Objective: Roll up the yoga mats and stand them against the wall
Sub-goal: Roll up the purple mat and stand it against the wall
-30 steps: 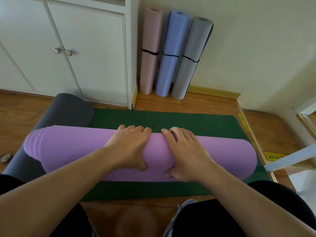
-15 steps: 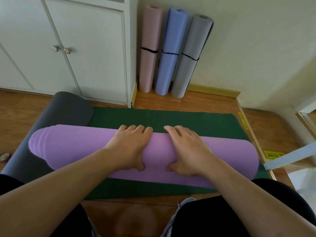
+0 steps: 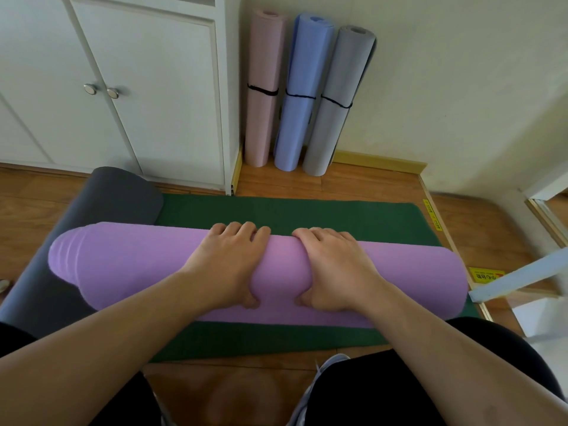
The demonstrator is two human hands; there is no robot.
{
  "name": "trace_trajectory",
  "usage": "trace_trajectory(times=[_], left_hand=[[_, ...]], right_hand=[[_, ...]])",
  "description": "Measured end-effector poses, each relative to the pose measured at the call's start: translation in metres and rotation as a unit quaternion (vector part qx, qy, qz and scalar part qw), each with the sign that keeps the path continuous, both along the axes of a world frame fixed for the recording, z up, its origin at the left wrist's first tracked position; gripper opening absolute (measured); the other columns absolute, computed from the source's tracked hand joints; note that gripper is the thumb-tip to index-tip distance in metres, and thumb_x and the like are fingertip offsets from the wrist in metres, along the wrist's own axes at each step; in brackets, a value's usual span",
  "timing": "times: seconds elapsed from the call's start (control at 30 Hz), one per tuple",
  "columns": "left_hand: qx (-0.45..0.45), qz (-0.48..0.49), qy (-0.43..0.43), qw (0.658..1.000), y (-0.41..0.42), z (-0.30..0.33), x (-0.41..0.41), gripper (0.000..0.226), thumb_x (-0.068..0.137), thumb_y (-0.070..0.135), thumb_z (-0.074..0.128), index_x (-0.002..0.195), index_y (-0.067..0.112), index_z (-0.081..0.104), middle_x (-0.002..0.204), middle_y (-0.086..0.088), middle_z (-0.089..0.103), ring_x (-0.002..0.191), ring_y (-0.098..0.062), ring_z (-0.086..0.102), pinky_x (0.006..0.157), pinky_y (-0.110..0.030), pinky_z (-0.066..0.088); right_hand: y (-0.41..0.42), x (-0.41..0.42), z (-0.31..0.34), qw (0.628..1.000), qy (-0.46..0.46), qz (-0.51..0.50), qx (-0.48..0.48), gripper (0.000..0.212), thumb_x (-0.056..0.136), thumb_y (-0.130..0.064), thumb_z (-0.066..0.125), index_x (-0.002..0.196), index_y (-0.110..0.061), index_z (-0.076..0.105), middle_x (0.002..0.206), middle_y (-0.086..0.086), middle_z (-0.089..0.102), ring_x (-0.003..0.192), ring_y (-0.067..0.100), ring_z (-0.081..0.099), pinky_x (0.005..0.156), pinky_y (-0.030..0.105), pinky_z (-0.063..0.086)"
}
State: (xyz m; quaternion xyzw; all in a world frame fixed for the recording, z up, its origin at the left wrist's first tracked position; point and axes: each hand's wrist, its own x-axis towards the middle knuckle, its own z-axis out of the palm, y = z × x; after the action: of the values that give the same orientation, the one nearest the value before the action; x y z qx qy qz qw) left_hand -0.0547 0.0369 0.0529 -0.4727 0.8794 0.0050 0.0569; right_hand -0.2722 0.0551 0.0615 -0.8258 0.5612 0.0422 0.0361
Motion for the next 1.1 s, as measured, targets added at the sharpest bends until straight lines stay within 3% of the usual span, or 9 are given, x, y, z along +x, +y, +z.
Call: trace_trajectory(times=[0.23, 0.33, 0.47, 0.6, 0.73, 0.9, 1.0, 1.1], left_hand=[[0.029, 0.02, 0.042, 0.998, -0.01, 0.008, 0.007, 0.1, 0.056, 0.074, 0.076, 0.14, 0.03, 0.044, 0.128, 0.009, 0.06, 0.112, -0.018, 0.058, 0.099, -0.04, 0.049], [0.046, 0.024, 0.045, 0.998, -0.008, 0.006, 0.01, 0.099, 0.055, 0.074, 0.074, 0.139, 0.031, 0.044, 0.127, 0.01, 0.059, 0.111, -0.017, 0.057, 0.099, -0.039, 0.048], [0.039, 0.016, 0.051, 0.998, -0.003, 0.0, 0.008, 0.106, 0.06, 0.069, 0.076, 0.149, 0.027, 0.036, 0.141, 0.005, 0.051, 0.125, -0.02, 0.051, 0.111, -0.04, 0.042], [0.022, 0.006, 0.011, 1.0, 0.003, -0.008, 0.001, 0.119, 0.063, 0.069, 0.081, 0.156, 0.02, 0.026, 0.149, -0.001, 0.046, 0.134, -0.025, 0.047, 0.117, -0.044, 0.038], [0.001, 0.0, 0.006, 1.0, 0.0, -0.008, -0.003, 0.104, 0.064, 0.066, 0.081, 0.147, 0.022, 0.036, 0.14, 0.001, 0.053, 0.124, -0.024, 0.053, 0.108, -0.045, 0.044], [0.03, 0.017, 0.042, 0.999, -0.011, 0.004, 0.004, 0.097, 0.06, 0.067, 0.079, 0.141, 0.029, 0.043, 0.13, 0.007, 0.059, 0.114, -0.018, 0.057, 0.103, -0.042, 0.047], [0.051, 0.023, 0.05, 0.997, -0.01, 0.008, 0.008, 0.095, 0.057, 0.069, 0.077, 0.138, 0.032, 0.044, 0.125, 0.01, 0.059, 0.11, -0.016, 0.057, 0.1, -0.04, 0.047], [0.029, 0.013, 0.058, 0.998, -0.006, 0.006, 0.01, 0.103, 0.059, 0.071, 0.074, 0.146, 0.03, 0.038, 0.136, 0.008, 0.055, 0.119, -0.017, 0.054, 0.107, -0.039, 0.043]], right_hand=[[0.005, 0.005, -0.006, 0.998, 0.054, 0.003, -0.015, 0.134, 0.064, -0.067, 0.086, 0.164, -0.019, 0.011, 0.155, 0.006, 0.037, 0.144, 0.031, 0.038, 0.125, 0.045, 0.029], [0.003, 0.009, -0.006, 0.999, 0.053, 0.0, -0.009, 0.12, 0.064, -0.066, 0.085, 0.158, -0.02, 0.026, 0.149, 0.004, 0.046, 0.136, 0.029, 0.047, 0.116, 0.045, 0.039], [0.001, 0.006, -0.001, 0.999, 0.03, 0.002, -0.022, 0.102, 0.063, -0.064, 0.08, 0.149, -0.025, 0.039, 0.141, -0.001, 0.054, 0.129, 0.026, 0.053, 0.109, 0.044, 0.044], [0.001, 0.005, 0.002, 1.0, 0.029, -0.01, 0.006, 0.102, 0.063, -0.068, 0.081, 0.148, -0.027, 0.04, 0.139, -0.003, 0.057, 0.127, 0.023, 0.054, 0.107, 0.043, 0.047], [0.004, 0.004, 0.0, 1.0, 0.028, 0.0, -0.005, 0.103, 0.065, -0.067, 0.078, 0.151, -0.025, 0.038, 0.142, 0.0, 0.053, 0.128, 0.025, 0.051, 0.11, 0.042, 0.044], [0.009, 0.009, -0.008, 0.996, 0.067, 0.033, -0.042, 0.131, 0.061, -0.058, 0.087, 0.162, -0.018, 0.015, 0.146, 0.009, 0.041, 0.132, 0.033, 0.044, 0.119, 0.046, 0.037], [0.006, 0.011, -0.006, 0.998, 0.05, 0.03, -0.033, 0.122, 0.062, -0.058, 0.089, 0.157, -0.022, 0.021, 0.142, 0.006, 0.045, 0.128, 0.031, 0.047, 0.113, 0.044, 0.041], [0.003, 0.01, 0.0, 0.998, 0.039, 0.029, -0.046, 0.111, 0.062, -0.056, 0.086, 0.153, -0.023, 0.032, 0.139, 0.004, 0.049, 0.126, 0.029, 0.051, 0.109, 0.043, 0.044]])
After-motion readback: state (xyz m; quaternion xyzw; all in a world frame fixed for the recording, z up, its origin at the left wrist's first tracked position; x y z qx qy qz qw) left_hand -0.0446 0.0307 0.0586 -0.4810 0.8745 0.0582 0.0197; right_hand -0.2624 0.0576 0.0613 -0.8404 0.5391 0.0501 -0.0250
